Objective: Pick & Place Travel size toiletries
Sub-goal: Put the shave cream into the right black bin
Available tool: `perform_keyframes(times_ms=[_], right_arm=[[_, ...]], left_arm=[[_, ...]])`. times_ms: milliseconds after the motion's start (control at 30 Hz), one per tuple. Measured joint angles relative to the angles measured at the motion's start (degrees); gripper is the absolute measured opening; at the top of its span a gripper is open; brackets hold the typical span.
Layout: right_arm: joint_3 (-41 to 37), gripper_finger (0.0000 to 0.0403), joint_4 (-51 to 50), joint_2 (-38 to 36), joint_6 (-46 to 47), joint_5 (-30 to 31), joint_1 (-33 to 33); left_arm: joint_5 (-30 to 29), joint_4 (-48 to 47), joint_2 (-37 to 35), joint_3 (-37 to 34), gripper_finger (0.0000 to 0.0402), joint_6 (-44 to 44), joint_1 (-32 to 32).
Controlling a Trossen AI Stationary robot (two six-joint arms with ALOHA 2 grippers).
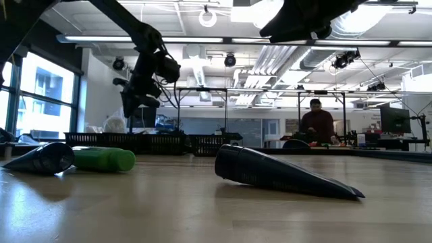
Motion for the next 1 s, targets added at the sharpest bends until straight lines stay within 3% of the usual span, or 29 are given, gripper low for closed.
perform_keyframes(times_ms=[333,600,733,1000], right_arm=[[0.0,0.0256,-0.43,0.0,0.11,0.0,0.01],[0.0,0.0256,-0.43,0.0,0.15,-0.06,0.01],[0.0,0.0256,-0.43,0.0,0.1,-1.58,0.0],[0.0,0.0256,-1.97,0.0,-0.26,-1.64,-0.14]], left_arm=[[3.54,-1.98,-0.15,0.0,0.0,-0.21,-3.58],[-3.29,0.23,-5.14,-2.34,0.0,-1.12,-12.8],[-3.35,2.65,-10.88,-7.82,0.0,-2.84,-16.93],[-3.08,14.46,-30.24,-28.03,0.0,-10.23,-26.12]])
